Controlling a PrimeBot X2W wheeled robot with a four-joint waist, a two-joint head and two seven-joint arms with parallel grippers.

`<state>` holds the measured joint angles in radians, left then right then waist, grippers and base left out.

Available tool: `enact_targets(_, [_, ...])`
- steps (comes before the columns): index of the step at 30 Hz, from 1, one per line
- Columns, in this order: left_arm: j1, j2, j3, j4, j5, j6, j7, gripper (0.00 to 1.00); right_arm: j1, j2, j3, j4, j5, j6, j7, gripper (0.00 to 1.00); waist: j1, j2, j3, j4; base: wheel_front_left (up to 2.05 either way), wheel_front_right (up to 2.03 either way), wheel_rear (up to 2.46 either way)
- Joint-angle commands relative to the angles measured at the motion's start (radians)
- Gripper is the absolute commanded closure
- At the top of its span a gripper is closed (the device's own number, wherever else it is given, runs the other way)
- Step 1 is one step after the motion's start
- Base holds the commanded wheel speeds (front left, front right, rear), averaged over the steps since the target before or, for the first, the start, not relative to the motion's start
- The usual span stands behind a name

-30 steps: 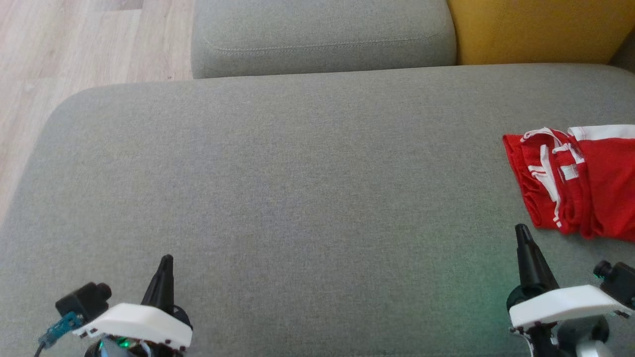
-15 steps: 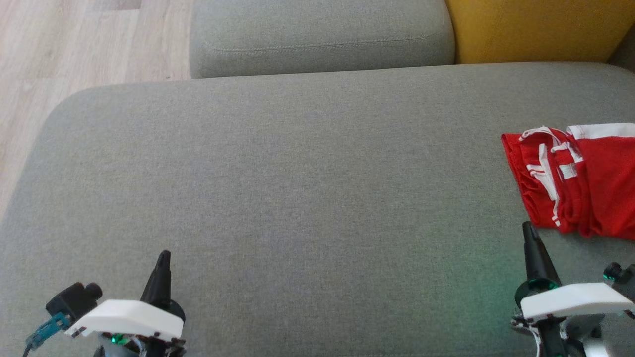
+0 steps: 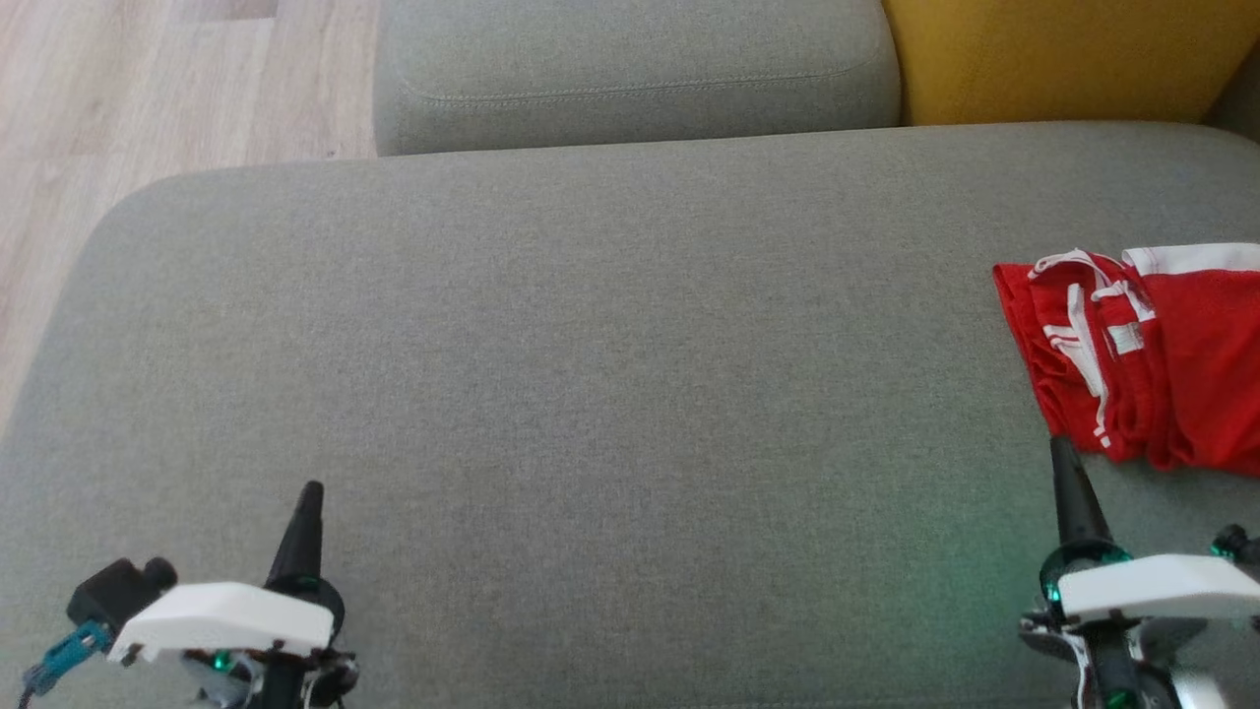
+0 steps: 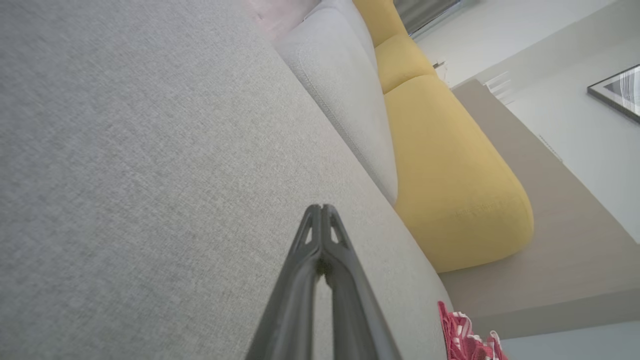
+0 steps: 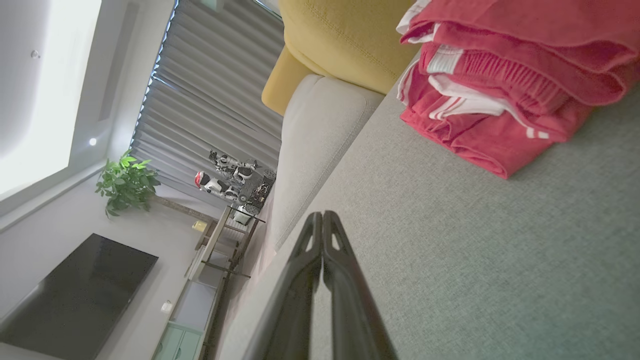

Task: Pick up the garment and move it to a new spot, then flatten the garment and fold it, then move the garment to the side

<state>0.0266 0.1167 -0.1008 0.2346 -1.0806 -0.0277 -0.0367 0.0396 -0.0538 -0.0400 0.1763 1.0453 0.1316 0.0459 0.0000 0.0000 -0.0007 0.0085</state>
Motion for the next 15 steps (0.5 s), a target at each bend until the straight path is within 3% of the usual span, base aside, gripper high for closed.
enact_targets(1, [-0.064,0.003,0.041,-0.025,-0.034,-0.01,0.008,1.0,-0.064,-0.021,0.006,-0.025,0.041,-0.001,0.005,1.0,0.0,0.0,0.0,0.0,0.0,0.0,0.0])
enact_targets(15, [-0.083,-0.012,0.083,-0.015,-0.175,-0.035,0.042,1.0,-0.086,-0.022,-0.006,0.0,0.193,-0.001,0.014,1.0,0.0,0.0,0.001,-0.003,0.0,0.0,0.0])
